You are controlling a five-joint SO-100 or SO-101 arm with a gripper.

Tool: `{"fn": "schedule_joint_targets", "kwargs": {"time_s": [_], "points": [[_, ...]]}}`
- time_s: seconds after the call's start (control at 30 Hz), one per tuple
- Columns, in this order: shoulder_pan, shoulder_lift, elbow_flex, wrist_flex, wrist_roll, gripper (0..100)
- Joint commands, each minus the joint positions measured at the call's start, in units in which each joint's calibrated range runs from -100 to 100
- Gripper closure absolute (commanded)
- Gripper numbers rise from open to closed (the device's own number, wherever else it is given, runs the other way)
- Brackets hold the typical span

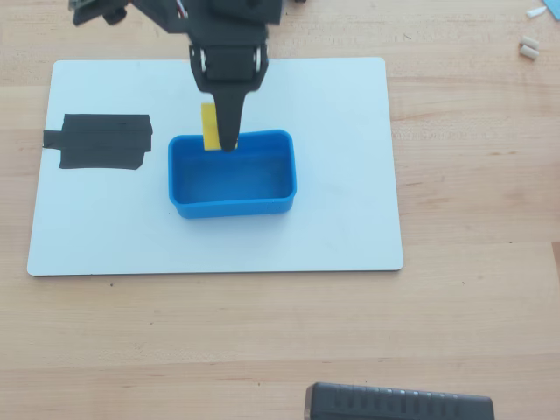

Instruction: Pick up yellow cube and drop it in the blue rectangular bin

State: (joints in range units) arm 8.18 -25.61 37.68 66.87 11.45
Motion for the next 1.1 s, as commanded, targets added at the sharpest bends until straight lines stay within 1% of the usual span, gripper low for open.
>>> {"fn": "schedule_joint_targets", "kwargs": {"time_s": [0.0, 0.07, 0.13, 0.2, 0.3, 0.33, 0.43, 0.53, 0.63, 0.73, 0.77, 1.0, 1.07], "points": [[0.9, -4.9, 5.1, -9.2, -0.3, 92], [0.7, -6.6, 7.2, -11.5, -0.3, 92], [0.7, -6.6, 7.5, -11.7, -0.3, 91], [0.7, -6.6, 7.7, -11.5, -0.3, 86], [1.1, -6.7, 8.0, -10.8, 0.0, 82], [1.1, -6.9, 8.2, -10.7, 0.0, 80], [0.7, -8.5, 8.9, -10.0, 0.0, 78], [-0.1, -12.9, 11.1, -9.9, -0.2, 73], [-0.5, -14.7, 11.5, -9.1, -0.3, 73], [-0.4, -19.8, 13.5, -7.7, -0.3, 74], [-0.3, -21.5, 14.1, -6.9, -0.3, 75], [-0.4, -35.9, 22.1, -1.5, -0.4, 95], [-0.5, -39.4, 24.6, -0.8, -0.6, 97]]}}
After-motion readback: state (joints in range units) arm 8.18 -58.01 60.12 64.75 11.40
